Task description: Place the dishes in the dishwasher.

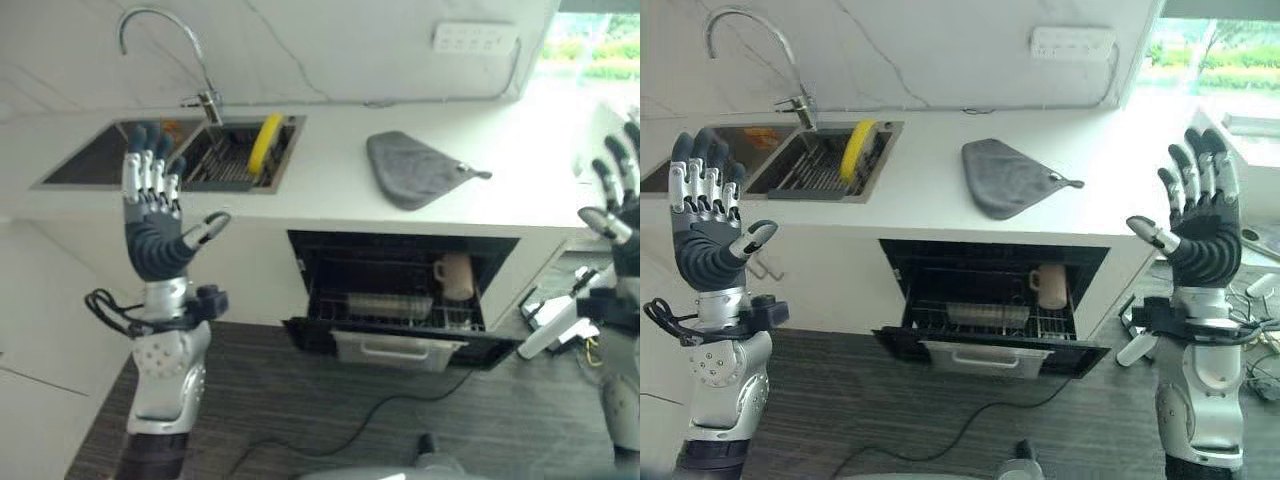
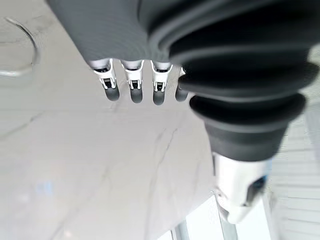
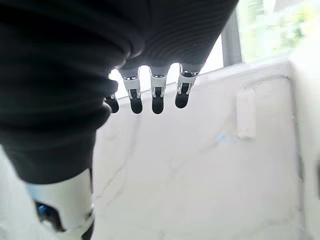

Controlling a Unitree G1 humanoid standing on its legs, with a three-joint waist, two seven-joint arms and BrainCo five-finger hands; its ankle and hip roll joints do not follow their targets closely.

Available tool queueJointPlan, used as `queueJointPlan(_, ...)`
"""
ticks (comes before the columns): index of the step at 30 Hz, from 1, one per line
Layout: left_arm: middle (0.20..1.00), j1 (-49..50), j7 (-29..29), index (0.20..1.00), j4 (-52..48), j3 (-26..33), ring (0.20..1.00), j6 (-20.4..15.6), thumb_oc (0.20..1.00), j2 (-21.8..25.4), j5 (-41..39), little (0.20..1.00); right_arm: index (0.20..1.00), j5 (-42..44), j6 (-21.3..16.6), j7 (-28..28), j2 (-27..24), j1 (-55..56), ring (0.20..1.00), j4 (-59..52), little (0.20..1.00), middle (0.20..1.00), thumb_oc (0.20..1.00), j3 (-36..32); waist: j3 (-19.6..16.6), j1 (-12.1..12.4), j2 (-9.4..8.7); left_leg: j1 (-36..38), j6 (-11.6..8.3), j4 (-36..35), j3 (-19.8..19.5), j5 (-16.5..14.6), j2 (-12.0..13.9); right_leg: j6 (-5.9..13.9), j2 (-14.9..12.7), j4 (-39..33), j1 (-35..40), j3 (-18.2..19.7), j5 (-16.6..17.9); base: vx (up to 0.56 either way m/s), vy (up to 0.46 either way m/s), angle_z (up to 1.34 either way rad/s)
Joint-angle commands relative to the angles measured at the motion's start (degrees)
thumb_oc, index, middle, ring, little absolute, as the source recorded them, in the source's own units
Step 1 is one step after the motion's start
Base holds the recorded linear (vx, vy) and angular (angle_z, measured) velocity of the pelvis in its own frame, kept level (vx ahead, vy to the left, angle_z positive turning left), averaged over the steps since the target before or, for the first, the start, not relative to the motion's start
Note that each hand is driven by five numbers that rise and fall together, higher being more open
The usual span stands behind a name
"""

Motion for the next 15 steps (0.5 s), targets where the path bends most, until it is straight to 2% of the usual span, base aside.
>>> queueJointPlan(1,1.0,-2.17,-2.39,1.0,-4.01,2.35,1.0,-2.43,1.0,3.94,-2.01,1.0,1.0,1.08,-2.22,-0.67,0.15,-4.8,1.0,-3.6,1.0,1.0,1.0,0.39,0.33,0.95,-0.08,0.44,0.38,0.44,-2.41,-3.24,2.26,1.06,2.36,0.05,1.18,-1.89,-0.81,0.1,0.581,0.08)
queueJointPlan(2,1.0,-2.49,-2.54,1.0,-4.08,2.1,1.0,-1.77,1.0,4.01,-1.51,1.0,1.0,0.26,-1.61,-1.53,0.83,-4.8,1.0,-4.01,1.0,1.0,1.0,0.93,0.52,1.32,-0.38,0.45,1.18,0.44,-2.53,-3.86,1.1,1.27,0.92,1.6,0.37,-2.8,0.45,0.07,0.439,0.14)
queueJointPlan(4,1.0,-3.11,-2.4,1.0,-4.1,1.79,1.0,-0.75,1.0,4.25,-1.91,1.0,1.0,-0.47,-0.7,-2.13,1.34,-5.35,1.0,-4.04,1.0,1.0,1.0,1.73,0.59,1.99,-0.63,0.4,1.87,0.44,-1.71,-4.35,0.14,1.69,-0.24,3.75,-0.53,-5.69,1.66,0.04,0.405,0.2)
queueJointPlan(5,1.0,-3.38,-2.14,1.0,-4.18,2.19,1.0,-0.28,1.0,4.28,-1.41,1.0,1.0,-0.7,-0.4,-1.37,2.05,-6.12,1.0,-3.74,1.0,1.0,1.0,2.93,0.57,3.09,-0.67,0.47,2.27,0.44,0.41,-4.4,-0.15,2.06,-0.23,6.26,-1.3,-10.53,1.84,-0.01,0.456,-0.62)
queueJointPlan(6,1.0,-3.75,-1.48,1.0,-4.38,2.16,1.0,0.41,1.0,4.68,-1.51,1.0,1.0,-0.96,-0.57,-1.68,2.02,-6.44,1.0,-3.45,1.0,1.0,1.0,3.68,0.74,3.5,-0.34,0.15,2.95,0.44,1.36,-4.17,-0.24,1.43,2.94,9.1,-1.88,-12.12,-0.69,-0.02,0.395,-0.94)
queueJointPlan(7,1.0,-3.86,-1.53,1.0,-4.32,2.14,1.0,0.54,1.0,4.72,-1.65,1.0,1.0,-0.89,-0.67,-1.77,1.94,-6.44,1.0,-3.36,1.0,1.0,1.0,3.7,0.76,3.42,-0.29,0.08,3.07,0.44,1.32,-4.14,-0.28,1.24,3.81,9.65,-2.03,-11.67,-1.34,0.0,0.286,-0.71)
queueJointPlan(8,1.0,-4.51,-2.03,1.0,-3.37,1.76,1.0,0.62,1.0,4.61,-2.97,1.0,1.0,0.03,-1.29,-2.17,1.27,-6.34,1.0,-2.58,1.0,1.0,1.0,3.37,0.9,2.63,-0.26,-0.05,3.69,0.44,0.59,-3.87,-0.93,-0.17,9.4,12.0,-2.42,-7.83,-4.74,0.02,0.16,-0.3)
queueJointPlan(10,1.0,-4.77,-2.47,1.0,-3.08,1.2,1.0,0.57,1.0,4.18,-3.17,1.0,1.0,0.59,-1.69,-1.96,0.63,-6.56,1.0,-1.86,1.0,1.0,1.0,2.75,0.52,2.48,-0.61,-0.28,4.02,0.44,-0.47,-3.63,-2.15,-1.81,13.59,11.72,-2.11,-6.24,-6.02,0.03,0.118,0.13)
queueJointPlan(11,1.0,-4.7,-2.4,1.0,-3.09,0.79,1.0,0.28,1.0,3.97,-2.48,1.0,1.0,0.87,-2.2,-1.41,0.27,-6.23,1.0,-1.72,1.0,1.0,1.0,2.39,0.27,2.59,-0.92,-0.29,4.1,0.44,-1.22,-3.63,-3.32,-2.4,14.67,10.11,-1.45,-6.58,-6.07,0.04,0.04,0.27)
queueJointPlan(12,1.0,-4.26,-2.84,1.0,-3.34,0.88,1.0,0.16,1.0,3.61,-2.2,1.0,1.0,0.9,-2.68,-0.82,0.4,-5.39,1.0,-1.81,1.0,1.0,1.0,2.08,0.14,3.06,-1.12,-0.05,4.25,0.44,-0.87,-3.62,-3.91,-2.13,13.31,9.27,-1.1,-9.34,-4.92,0.04,0.015,0.26)
queueJointPlan(15,1.0,-3.95,-4.14,1.0,-3.16,0.87,1.0,-0.36,1.0,3.09,-3.27,1.0,1.0,0.74,-2.93,-2.15,0.04,-5.3,1.0,-1.83,1.0,1.0,1.0,2.18,0.21,2.61,-0.5,0.69,3.85,0.44,-2.12,-3.13,-4.49,-1.38,13.3,10.43,-2.53,-8.45,-2.92,0.04,-0.015,0.07)
